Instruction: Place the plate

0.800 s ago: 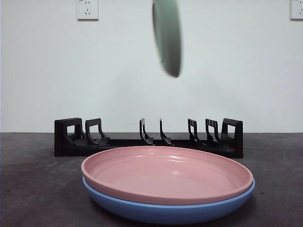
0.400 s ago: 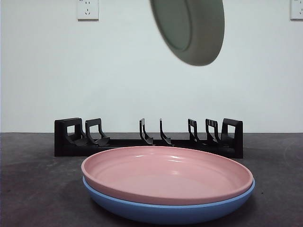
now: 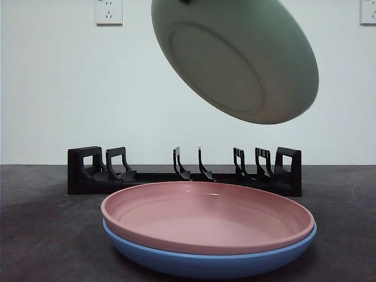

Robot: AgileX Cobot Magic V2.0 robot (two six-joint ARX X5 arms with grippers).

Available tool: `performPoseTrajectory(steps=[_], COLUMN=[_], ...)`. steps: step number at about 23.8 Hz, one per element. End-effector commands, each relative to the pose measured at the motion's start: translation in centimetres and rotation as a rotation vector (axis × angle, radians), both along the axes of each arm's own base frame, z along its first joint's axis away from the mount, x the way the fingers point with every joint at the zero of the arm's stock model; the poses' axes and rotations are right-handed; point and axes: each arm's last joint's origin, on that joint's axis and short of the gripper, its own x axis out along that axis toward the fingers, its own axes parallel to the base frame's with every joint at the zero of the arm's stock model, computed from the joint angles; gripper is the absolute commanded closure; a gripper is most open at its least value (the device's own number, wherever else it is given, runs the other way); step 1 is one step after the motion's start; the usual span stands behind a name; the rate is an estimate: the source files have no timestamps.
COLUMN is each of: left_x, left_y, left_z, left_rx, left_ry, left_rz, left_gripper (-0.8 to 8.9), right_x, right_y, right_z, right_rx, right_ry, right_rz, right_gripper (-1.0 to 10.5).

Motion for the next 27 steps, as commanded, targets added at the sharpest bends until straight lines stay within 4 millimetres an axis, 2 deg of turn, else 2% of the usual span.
performPoseTrajectory(steps=[1,6,13,16,23,24,27], left_x=[0.0,0.2,0.2,0.2,0.2,0.2,0.2], left_y=[0.0,-0.1,-0.1,-0.1,-0.2,-0.2,-0.2], left_z=[0.8,0.9,0.9,0.9,0.9,0.9,0.9], left_rx=[-0.012,-0.016,-0.016,-0.016,-0.017,-0.017,-0.017], left_ry=[-0.047,-0.053,-0.053,-0.053,-0.055,-0.055,-0.055], left_rz=[-0.014,-0.014,-0.014,-0.014,-0.014,-0.014,-0.014], left_gripper=[3.15,3.15,3.15,3.15,3.15,3.15,3.15], right_x=[-1.0,-1.8,-1.3,-1.2,-1.0,-1.0,-1.1], right_y=[0.9,1.8,5.5,6.5,7.3,7.3,7.3], right_z=[-1.0,-3.7,-9.0,-10.9,-12.7,-12.7,-12.6], right_rx=[0.001,-0.068,-0.226,-0.279,-0.325,-0.324,-0.311], right_ry=[-0.027,-0.009,-0.007,-0.007,0.002,0.003,0.013], right_rz=[-0.020,-0.014,-0.004,-0.011,-0.031,-0.032,-0.060], right_gripper=[9.3,9.3,9.3,9.3,9.3,9.0,7.1])
